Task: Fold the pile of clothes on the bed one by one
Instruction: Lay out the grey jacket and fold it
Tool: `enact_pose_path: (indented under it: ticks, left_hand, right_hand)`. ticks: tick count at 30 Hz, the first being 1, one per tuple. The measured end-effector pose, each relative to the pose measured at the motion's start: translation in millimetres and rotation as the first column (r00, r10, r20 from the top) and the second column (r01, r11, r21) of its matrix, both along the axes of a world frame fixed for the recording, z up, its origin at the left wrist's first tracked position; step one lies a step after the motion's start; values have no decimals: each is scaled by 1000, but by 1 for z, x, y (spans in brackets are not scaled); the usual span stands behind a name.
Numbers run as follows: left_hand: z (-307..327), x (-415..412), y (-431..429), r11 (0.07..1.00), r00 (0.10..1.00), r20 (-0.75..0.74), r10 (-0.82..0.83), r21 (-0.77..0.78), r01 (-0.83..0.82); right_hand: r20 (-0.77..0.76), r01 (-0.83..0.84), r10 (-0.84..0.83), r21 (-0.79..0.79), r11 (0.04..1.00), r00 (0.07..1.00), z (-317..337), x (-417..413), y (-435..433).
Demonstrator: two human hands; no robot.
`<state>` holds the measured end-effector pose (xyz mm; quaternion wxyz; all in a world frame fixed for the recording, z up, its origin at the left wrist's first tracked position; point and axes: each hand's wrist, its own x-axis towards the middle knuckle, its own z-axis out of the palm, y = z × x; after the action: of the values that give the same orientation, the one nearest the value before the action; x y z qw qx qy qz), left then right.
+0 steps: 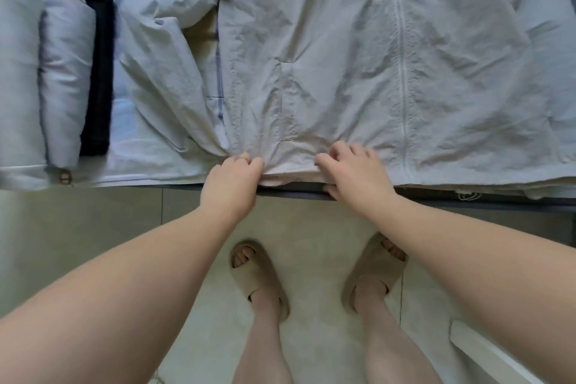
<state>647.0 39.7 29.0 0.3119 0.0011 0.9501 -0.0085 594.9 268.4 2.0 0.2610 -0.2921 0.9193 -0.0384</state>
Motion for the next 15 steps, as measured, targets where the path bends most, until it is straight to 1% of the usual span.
enact_pose_path:
  ticks: [2, 3, 4, 5, 6, 7, 8, 9, 10, 11, 12, 15]
  left_hand:
    - [0, 7, -11, 999, 999, 38, -24, 44, 22]
    - [2, 9, -14, 997, 994, 101, -32, 71, 25]
    - [5, 11, -18, 994, 982, 181, -44, 102, 26]
    - [9, 11, -20, 991, 965, 257, -55, 131, 22]
    - [15, 9, -27, 987, 956, 288, -54, 162, 7]
    - [24, 6, -34, 980, 963, 267, -42, 199, -12]
    - [34, 0, -43, 971, 982, 186, -18, 236, -27]
    - [45, -7, -53, 963, 998, 52, 20, 266, -33]
    - [57, -15, -63, 956, 992, -99, 78, 291, -46]
    - [68, -27, -74, 946, 967, -207, 147, 317, -76]
    - [78, -41, -85, 929, 935, -274, 224, 351, -120]
    - [102, -87, -121, 858, 863, -272, 426, 423, -290]
  right_hand:
    - [-46, 64, -70, -105, 992, 997, 1, 7, -12]
    - [-39, 81, -86, -115, 990, 996, 3, 9, -14]
    - [5, 85, -85, -83, 993, 996, 9, 11, -16]
    - [93, 95, -93, -9, 995, 991, 15, 12, -17]
    - [214, 99, -112, 70, 993, 970, 24, 10, -22]
    - [352, 134, -167, 118, 984, 921, 35, 9, -26]
    - [467, 212, -243, 118, 970, 850, 49, 6, -33]
    - [536, 307, -306, 89, 947, 787, 62, 2, -41]
    - [566, 397, -352, 47, 916, 746, 75, -3, -51]
    - [571, 481, -396, 3, 877, 719, 85, -9, -59]
    - [568, 554, -439, -38, 832, 697, 96, -17, -68]
    - [583, 686, -512, -109, 720, 630, 118, -50, -101]
